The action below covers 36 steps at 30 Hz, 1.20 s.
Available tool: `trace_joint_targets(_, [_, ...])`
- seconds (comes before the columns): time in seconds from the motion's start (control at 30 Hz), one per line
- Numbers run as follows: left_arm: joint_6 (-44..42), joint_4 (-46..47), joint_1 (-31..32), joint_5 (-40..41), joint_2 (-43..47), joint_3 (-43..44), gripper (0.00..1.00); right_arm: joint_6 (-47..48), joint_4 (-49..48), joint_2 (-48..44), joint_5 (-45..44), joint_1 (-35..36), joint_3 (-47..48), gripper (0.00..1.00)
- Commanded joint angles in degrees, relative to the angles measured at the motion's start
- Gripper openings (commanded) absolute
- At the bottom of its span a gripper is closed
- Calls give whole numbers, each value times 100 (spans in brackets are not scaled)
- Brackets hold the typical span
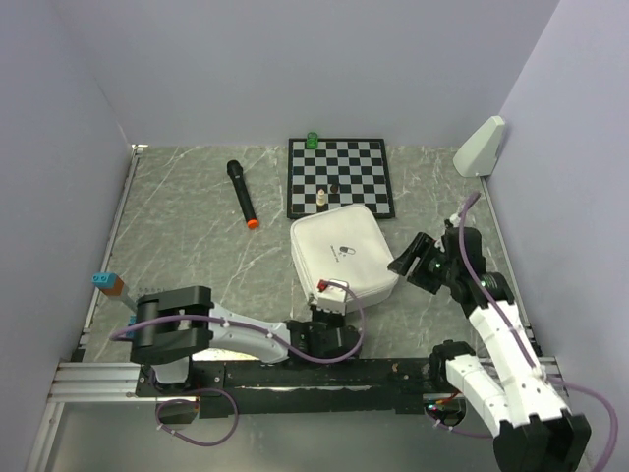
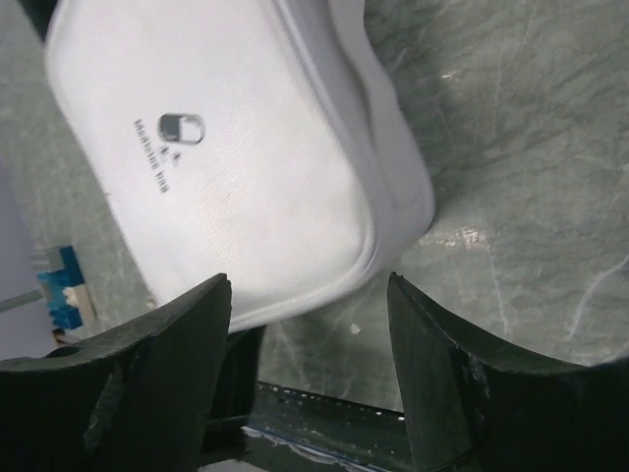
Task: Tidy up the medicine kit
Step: Zip the medicine box at the center of the board.
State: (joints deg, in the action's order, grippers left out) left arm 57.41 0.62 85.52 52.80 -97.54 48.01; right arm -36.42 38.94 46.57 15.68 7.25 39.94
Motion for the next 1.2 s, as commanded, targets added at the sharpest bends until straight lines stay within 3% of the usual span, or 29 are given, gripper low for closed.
trace_joint_targets(0.0, [-809,596,-52,-840,-502,428,1,-312,404,-621,268,-4,-232,72])
trace_joint_targets(0.3, [-1645,922,-79,-1175,-1057,1342,1,-725,-289,-605,787,-4,-962,72])
trace_joint_targets(0.53, [-1549,931,-79,-1193,-987,1176,1,-840,-922,106,892,-13,-971,65])
trace_joint_targets(0.67, [-1452,896,-70,-1149,-908,1000,1,-866,-1239,484,901,-4,-1085,52])
trace_joint_targets(0.83, [-1268,528,-79,-1017,-907,991,1,-989,-1573,722,1007,-13,-1208,23])
trace_joint_targets(1.0, [-724,61,-53,-780,-724,702,1,-972,-1565,749,893,-13,-1164,1])
trace_joint_targets(1.17, [23,-448,18,-578,-320,140,1,-1016,-1600,740,866,-13,-1190,0])
